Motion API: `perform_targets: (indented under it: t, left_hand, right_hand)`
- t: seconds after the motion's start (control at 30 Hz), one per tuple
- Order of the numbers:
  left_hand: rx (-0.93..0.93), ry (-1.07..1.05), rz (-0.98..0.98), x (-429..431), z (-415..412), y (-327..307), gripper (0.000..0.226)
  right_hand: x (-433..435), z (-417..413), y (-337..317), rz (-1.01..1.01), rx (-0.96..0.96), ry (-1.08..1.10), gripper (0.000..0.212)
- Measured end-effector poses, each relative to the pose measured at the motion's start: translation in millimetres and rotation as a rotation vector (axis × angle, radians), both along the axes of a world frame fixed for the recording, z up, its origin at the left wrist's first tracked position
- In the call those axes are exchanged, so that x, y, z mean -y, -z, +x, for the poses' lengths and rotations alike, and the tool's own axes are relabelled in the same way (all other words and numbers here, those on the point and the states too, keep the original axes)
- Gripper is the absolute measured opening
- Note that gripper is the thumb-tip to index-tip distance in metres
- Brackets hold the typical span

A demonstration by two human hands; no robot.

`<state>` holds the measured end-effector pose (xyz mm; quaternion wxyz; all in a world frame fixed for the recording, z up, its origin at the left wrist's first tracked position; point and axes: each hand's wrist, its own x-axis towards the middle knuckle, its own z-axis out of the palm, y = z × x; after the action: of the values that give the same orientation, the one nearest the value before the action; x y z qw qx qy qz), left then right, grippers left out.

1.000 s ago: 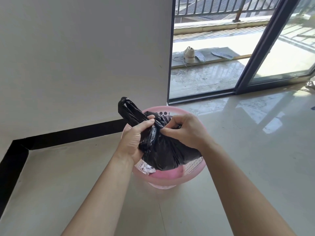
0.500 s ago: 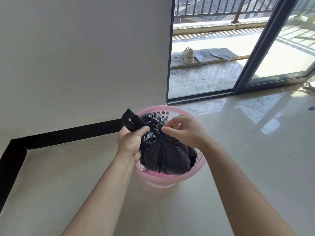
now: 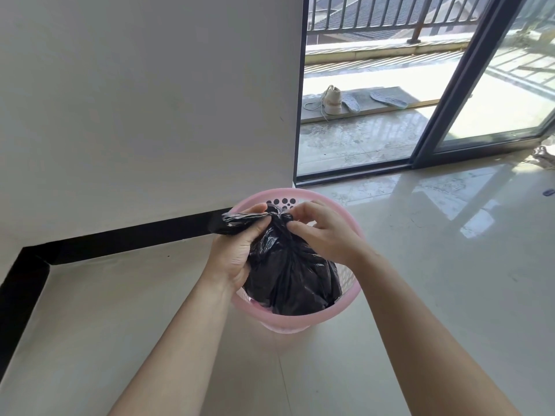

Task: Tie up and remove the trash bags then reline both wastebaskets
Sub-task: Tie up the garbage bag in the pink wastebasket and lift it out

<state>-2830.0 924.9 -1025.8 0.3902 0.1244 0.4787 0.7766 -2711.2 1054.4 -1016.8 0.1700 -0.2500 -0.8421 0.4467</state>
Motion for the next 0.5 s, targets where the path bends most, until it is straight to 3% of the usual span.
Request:
perform_targets:
  t: [0.13, 0.27, 0.33, 0.5]
  left_hand:
    - [-0.035, 0.002, -0.042, -1, 1, -6, 0.026]
    - [-0.039, -0.047, -0.194, -4, 1, -1, 0.044]
    - [-0.040, -0.105, -0.210, -6, -2, -5, 0.041]
    - [0.025, -0.194, -0.194, -9, -17, -9, 0.041]
  right_hand:
    - [0, 1, 4, 0.089, 0.016, 0.020, 0.014]
    - [4, 3, 7, 0.599, 0.241, -0.010, 0.025]
    - [5, 5, 10, 0.799, 0.316, 0.022, 0.026]
    - [1, 10, 15, 0.839, 0.369, 0.149, 0.021]
